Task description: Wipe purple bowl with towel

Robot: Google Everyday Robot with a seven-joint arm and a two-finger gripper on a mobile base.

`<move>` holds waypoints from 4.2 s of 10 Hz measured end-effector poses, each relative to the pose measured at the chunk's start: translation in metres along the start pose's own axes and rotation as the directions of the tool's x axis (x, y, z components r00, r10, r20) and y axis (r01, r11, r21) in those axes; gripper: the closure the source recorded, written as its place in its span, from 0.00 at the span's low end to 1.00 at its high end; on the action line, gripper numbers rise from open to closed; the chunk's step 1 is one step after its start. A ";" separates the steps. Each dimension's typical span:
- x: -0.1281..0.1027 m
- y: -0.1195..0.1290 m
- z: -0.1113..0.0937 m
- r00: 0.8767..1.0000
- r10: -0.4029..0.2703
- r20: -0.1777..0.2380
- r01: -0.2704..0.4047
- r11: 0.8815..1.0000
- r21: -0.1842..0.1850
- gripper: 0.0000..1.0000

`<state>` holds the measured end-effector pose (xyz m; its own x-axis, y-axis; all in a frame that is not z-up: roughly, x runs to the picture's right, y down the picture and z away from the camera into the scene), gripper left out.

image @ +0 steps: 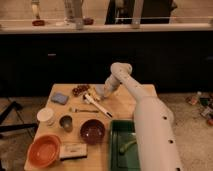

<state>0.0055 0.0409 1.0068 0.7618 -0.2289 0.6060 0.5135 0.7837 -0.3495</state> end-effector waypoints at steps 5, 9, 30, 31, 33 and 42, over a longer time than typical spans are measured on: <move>0.004 0.006 -0.038 0.999 0.009 -0.038 -0.005 0.996 0.087 1.00; 0.002 0.012 -0.093 0.993 0.025 -0.117 0.000 0.979 0.206 1.00; -0.149 0.060 -0.199 0.899 -0.433 -0.064 0.417 0.803 0.425 1.00; -0.149 0.060 -0.199 0.899 -0.434 -0.064 0.418 0.803 0.424 1.00; -0.155 0.060 -0.201 0.878 -0.473 -0.071 0.455 0.782 0.426 1.00; -0.254 0.083 -0.191 0.582 -0.806 -0.109 0.803 0.547 0.236 1.00</move>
<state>-0.0701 0.0537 0.6875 0.0724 -0.8281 0.5560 0.7996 0.3813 0.4639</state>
